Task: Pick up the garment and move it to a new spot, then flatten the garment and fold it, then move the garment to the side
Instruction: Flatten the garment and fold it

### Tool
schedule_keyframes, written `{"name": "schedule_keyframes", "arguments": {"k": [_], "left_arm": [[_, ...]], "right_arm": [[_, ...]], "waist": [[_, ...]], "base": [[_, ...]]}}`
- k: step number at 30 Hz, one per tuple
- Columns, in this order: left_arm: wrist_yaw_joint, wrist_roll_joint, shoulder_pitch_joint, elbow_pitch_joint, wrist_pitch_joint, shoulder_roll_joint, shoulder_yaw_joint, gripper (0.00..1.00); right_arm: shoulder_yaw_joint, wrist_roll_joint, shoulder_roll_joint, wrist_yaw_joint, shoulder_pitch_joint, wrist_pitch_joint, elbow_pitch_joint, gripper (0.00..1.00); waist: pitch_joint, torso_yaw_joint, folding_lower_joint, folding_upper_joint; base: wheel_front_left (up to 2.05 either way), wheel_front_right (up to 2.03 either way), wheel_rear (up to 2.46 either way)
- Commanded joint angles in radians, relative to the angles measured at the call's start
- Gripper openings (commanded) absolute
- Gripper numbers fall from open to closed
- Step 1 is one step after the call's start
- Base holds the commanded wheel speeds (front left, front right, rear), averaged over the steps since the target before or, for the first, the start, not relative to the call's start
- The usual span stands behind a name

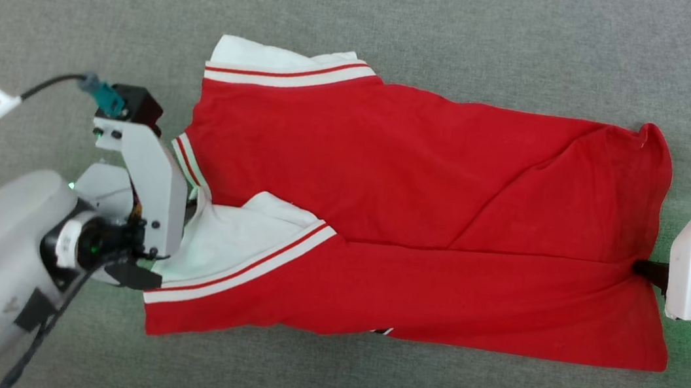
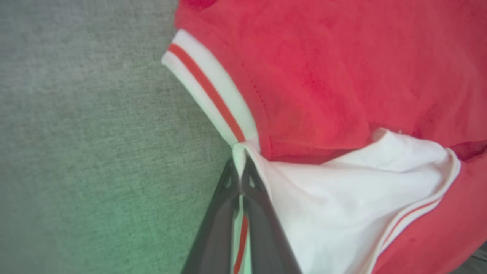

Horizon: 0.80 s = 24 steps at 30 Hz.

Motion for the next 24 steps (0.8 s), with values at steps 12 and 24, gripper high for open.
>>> {"name": "schedule_keyframes", "arguments": {"k": [12,24], "left_arm": [[0.091,-0.036,-0.056,0.061,0.102,-0.019,0.005,1.0],[0.238,0.005,-0.052,-0.268,0.165,0.172,0.006,1.0]], "right_arm": [[0.082,0.02,0.043,-0.003,-0.005,-0.061,0.104,0.0],[0.132,-0.005,0.022,-0.003,0.024,-0.097,0.167,0.45]], "waist": [[-0.025,0.001,-0.0001,-0.0001],[-0.053,0.031,-0.0001,-0.0001]], "base": [[0.0,0.0,0.0],[0.0,0.0,0.0]]}}
